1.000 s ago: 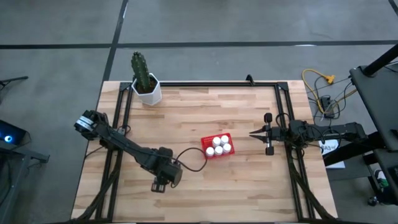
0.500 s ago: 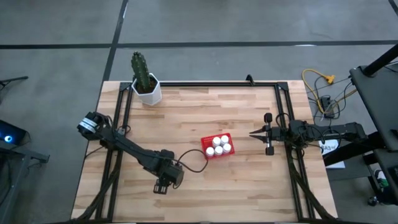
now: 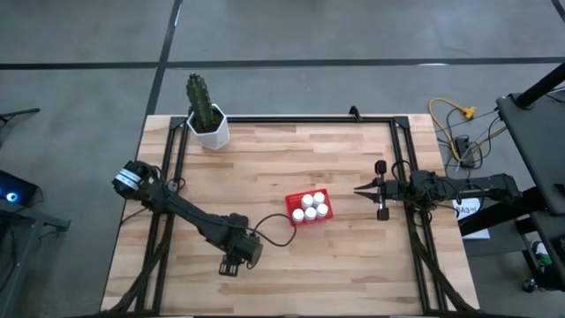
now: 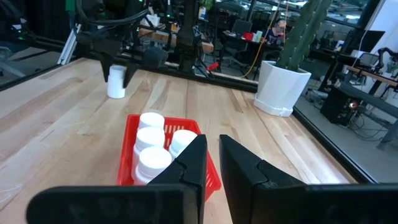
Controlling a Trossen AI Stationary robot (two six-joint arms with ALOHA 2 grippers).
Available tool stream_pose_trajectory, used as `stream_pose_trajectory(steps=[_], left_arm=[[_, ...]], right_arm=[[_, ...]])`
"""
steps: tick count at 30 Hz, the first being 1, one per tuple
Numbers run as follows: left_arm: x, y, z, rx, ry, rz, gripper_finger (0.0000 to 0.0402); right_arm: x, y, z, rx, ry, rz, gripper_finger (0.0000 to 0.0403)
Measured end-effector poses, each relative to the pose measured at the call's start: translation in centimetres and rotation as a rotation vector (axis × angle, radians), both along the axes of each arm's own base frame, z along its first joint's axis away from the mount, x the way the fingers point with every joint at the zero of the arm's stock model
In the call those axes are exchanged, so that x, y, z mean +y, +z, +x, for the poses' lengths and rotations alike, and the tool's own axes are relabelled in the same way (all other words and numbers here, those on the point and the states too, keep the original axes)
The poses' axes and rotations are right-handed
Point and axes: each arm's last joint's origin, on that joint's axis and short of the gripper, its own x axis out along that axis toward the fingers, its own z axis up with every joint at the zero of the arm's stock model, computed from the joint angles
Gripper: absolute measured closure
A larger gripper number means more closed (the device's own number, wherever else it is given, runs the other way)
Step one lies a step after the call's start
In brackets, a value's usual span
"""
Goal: Pick and place pill bottles into a basket
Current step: Put the white medicine bottle into the red basket
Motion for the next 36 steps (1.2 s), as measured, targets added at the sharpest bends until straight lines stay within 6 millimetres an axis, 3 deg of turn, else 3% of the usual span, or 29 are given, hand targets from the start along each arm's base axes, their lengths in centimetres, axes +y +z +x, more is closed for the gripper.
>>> stream_pose_trajectory(steps=[3,11,20,26,36], left_arm=[[0.0,0.0,0.0,0.0,0.0,0.0,0.0236],[0.4,0.1,0.3,-0.007,-0.026,-0.001,0.0236],[2.6,2.0,1.8,-0.019,-0.061,0.015,0.0236],[4.5,5.0,4.2,-0.084,-0.084,0.057,0.0236],[7.1,8.5,10.6,-0.149,-0.134,0.115,0.0236]], right_arm=[[0.0,0.0,0.0,0.0,0.0,0.0,0.0369],[0.0,0.0,0.0,0.0,0.0,0.0,0.0369],[0.0,0.0,0.0,0.0,0.0,0.0,0.0369],[0.0,0.0,0.0,0.0,-0.001,0.0,0.0369],[0.0,0.0,0.0,0.002,-0.001,0.0,0.0369]])
